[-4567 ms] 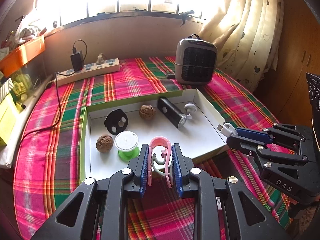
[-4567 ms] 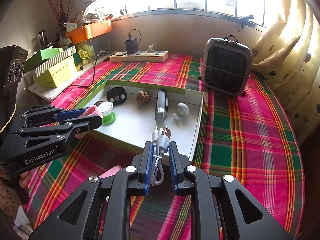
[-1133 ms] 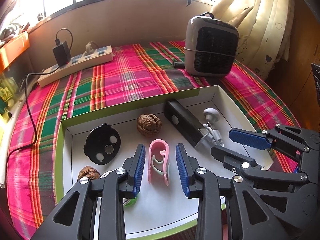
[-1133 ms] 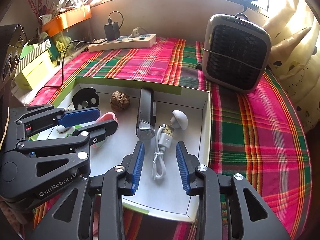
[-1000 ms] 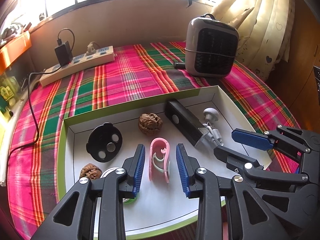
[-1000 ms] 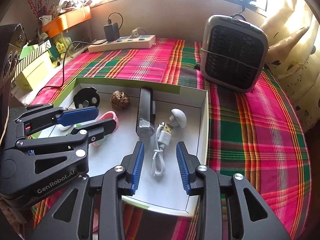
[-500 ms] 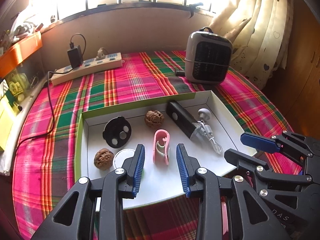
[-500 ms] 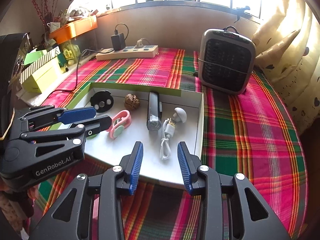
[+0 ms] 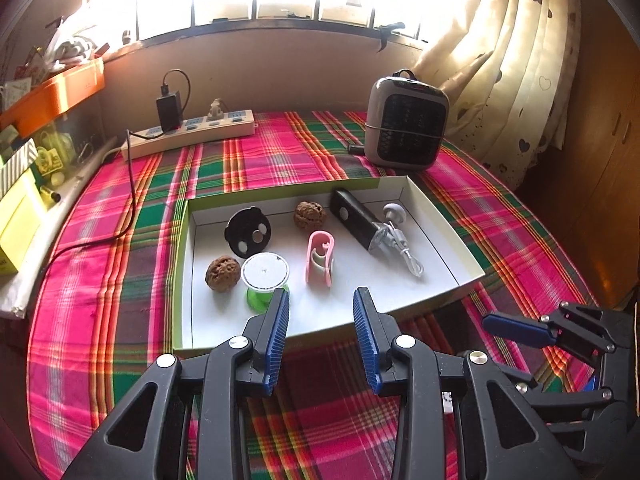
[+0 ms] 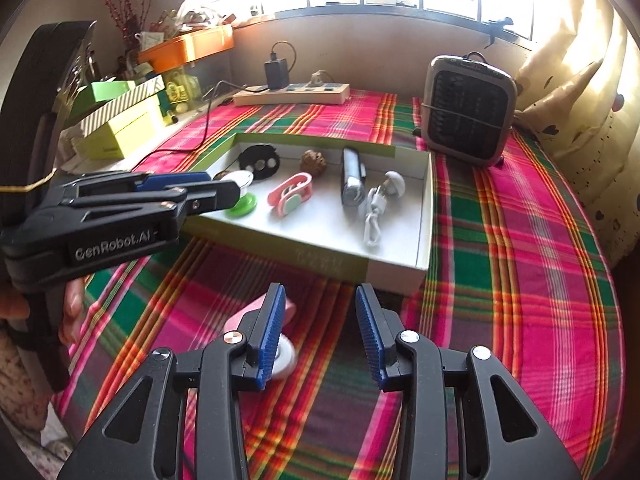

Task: Organize objects
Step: 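Withdraw both tools from the box toward the pink case and white container, then grasp the pink rectangular case with the left tool while the right tool grasps the white round container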

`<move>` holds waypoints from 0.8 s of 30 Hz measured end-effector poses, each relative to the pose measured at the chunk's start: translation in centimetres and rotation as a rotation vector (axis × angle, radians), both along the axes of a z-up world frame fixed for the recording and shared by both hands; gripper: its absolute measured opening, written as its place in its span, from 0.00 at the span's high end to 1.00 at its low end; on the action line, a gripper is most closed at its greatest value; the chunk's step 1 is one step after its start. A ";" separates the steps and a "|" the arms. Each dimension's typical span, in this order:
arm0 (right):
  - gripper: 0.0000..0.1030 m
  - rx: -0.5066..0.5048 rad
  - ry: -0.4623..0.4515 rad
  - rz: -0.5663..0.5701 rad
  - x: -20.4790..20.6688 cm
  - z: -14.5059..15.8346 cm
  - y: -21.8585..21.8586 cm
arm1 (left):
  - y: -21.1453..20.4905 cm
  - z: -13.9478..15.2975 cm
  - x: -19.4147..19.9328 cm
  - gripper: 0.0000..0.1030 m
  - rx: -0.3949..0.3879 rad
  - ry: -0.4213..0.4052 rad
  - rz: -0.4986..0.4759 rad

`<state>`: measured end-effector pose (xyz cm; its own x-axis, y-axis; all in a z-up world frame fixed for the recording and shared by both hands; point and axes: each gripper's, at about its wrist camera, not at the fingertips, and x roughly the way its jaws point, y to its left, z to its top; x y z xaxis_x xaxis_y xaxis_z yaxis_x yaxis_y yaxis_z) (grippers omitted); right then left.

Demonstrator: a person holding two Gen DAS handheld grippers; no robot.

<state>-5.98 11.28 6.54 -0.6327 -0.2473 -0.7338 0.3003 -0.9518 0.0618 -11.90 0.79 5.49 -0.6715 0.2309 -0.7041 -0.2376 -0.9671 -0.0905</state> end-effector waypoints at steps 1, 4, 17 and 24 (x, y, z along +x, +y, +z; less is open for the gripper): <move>0.63 -0.001 -0.001 0.009 0.4 -0.1 -0.1 | 0.0 0.0 0.2 0.69 0.001 -0.001 -0.001; 0.63 0.002 -0.009 0.038 1.2 -0.5 -0.6 | -0.2 -0.2 0.9 0.69 0.015 -0.004 -0.005; 0.63 0.040 -0.060 0.082 1.6 -2.9 -2.1 | -0.4 -1.0 2.4 0.69 0.031 -0.036 -0.011; 0.63 0.036 -0.063 0.070 1.3 -3.3 -1.9 | -0.3 -1.4 2.5 0.68 0.037 -0.054 -0.019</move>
<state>-4.66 9.35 3.24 -0.5669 -0.2618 -0.7811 0.3628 -0.9306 0.0486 -9.36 0.52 4.13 -0.6281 0.2697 -0.7299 -0.2500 -0.9582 -0.1390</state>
